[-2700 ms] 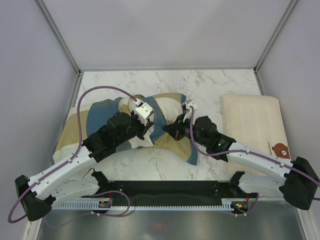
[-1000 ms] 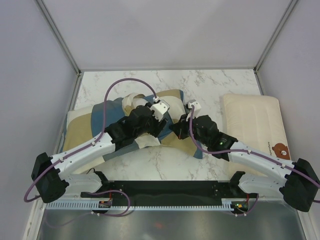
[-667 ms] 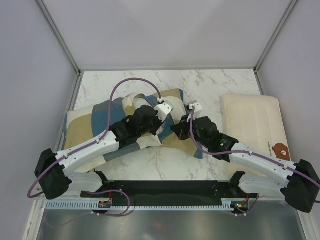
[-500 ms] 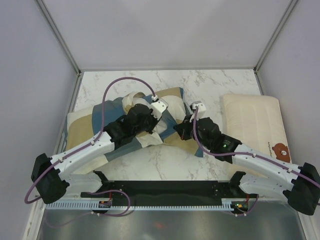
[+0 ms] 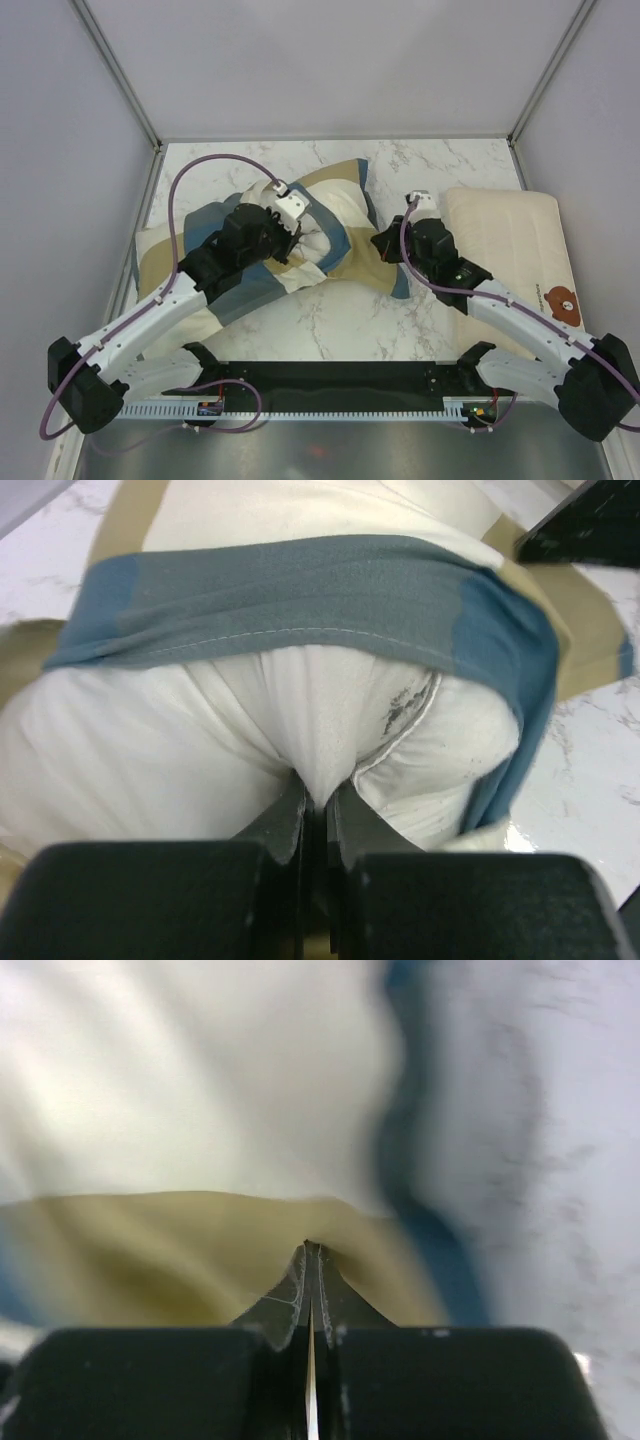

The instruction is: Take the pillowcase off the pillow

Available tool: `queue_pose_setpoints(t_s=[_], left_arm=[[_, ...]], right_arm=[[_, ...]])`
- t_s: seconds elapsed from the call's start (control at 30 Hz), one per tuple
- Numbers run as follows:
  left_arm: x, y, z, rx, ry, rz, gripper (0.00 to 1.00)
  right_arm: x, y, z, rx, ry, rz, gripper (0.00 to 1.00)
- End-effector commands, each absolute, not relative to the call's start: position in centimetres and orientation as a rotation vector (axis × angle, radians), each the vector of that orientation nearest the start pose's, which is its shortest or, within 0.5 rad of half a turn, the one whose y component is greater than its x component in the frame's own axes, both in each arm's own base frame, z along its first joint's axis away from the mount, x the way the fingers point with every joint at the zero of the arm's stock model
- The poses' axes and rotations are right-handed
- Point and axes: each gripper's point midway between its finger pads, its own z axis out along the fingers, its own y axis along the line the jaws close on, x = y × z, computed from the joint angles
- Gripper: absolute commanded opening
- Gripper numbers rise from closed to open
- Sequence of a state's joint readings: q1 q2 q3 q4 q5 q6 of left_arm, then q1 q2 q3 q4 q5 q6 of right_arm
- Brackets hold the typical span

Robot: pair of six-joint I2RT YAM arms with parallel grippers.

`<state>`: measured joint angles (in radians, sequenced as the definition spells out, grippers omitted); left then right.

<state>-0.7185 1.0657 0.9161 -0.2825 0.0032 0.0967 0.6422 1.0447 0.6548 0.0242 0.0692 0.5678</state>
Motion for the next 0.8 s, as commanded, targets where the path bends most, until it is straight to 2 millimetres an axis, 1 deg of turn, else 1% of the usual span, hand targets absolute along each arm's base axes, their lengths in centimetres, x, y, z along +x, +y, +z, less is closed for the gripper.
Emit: queue_pose_setpoints(t_s=[0.0,0.03,0.1,0.13,0.2,0.23,0.27,0.3,0.33,0.37,0.4,0.43,0.47,0.5,0.53,0.57,0.6,0.63,0.67,0.7,0.73,0.77], left_arm=[[28.1,-17.5,25.1,0.637,1.841,-0.261,0.02],[27.9,-17.3,25.7,0.622,1.826,-0.284,0.02],[27.6,-17.4,26.1,0.622,1.805,-0.345,0.02],[27.4,-17.4,26.2,0.619,1.8,-0.365,0.02],[27.2,-17.8,26.2,0.637,1.791,-0.4,0.02],[27.0,-18.2,26.1,0.649,1.79,-0.425,0.02],[26.5,-19.0,25.9,0.686,1.787,-0.475,0.02],[26.4,-19.4,25.9,0.692,1.784,-0.495,0.02],[26.3,-19.5,25.7,0.696,1.79,-0.508,0.02],[26.2,-19.8,25.5,0.712,1.791,-0.523,0.02],[26.0,-20.0,25.7,0.717,1.785,-0.534,0.02],[25.8,-20.1,25.9,0.727,1.777,-0.546,0.02],[25.5,-20.4,26.1,0.74,1.764,-0.568,0.02],[25.3,-20.4,26.1,0.746,1.758,-0.577,0.02],[25.2,-20.6,26.2,0.752,1.752,-0.585,0.02],[25.1,-20.7,26.1,0.757,1.752,-0.594,0.02],[25.0,-20.8,26.1,0.763,1.751,-0.601,0.02],[24.9,-20.9,26.0,0.77,1.75,-0.611,0.02],[24.5,-21.3,26.0,0.792,1.744,-0.639,0.02],[24.4,-21.5,26.0,0.803,1.741,-0.653,0.02],[24.3,-21.7,26.0,0.811,1.74,-0.665,0.02],[24.1,-21.9,26.0,0.822,1.737,-0.681,0.02]], right_arm=[[30.5,12.8,11.7,0.136,2.146,0.236,0.0],[31.0,12.7,10.9,0.145,2.159,0.228,0.0],[31.5,12.2,9.8,0.173,2.176,0.222,0.0],[32.1,11.9,9.1,0.191,2.185,0.219,0.0],[32.3,12.8,8.5,0.174,2.206,0.266,0.0],[32.9,13.6,9.4,0.169,2.169,0.319,0.0],[33.0,14.3,9.7,0.152,2.16,0.36,0.0],[32.8,15.8,10.6,0.105,2.148,0.461,0.0],[32.9,16.8,11.7,0.078,2.116,0.516,0.0],[32.6,17.6,12.6,0.048,2.099,0.563,0.0],[32.4,18.2,14.1,0.02,2.061,0.592,0.0],[31.5,19.9,15.4,-0.045,2.04,0.653,0.01],[31.0,20.7,16.4,-0.087,2.014,0.679,0.05],[30.2,21.5,18.1,-0.12,1.97,0.722,0.09],[29.0,23.3,19.6,-0.188,1.927,0.806,0.14],[28.3,24.1,20.4,-0.199,1.904,0.857,0.3],[27.6,24.9,21.7,-0.225,1.858,0.911,0.38],[26.5,26.4,22.9,-0.269,1.808,0.987,0.45],[25.8,27.1,23.5,-0.282,1.786,1.037,0.55],[25.4,27.9,23.8,-0.295,1.771,1.074,0.58],[24.9,28.9,24.6,-0.315,1.728,1.124,0.6],[24.6,29.6,24.6,-0.333,1.721,1.158,0.63]])
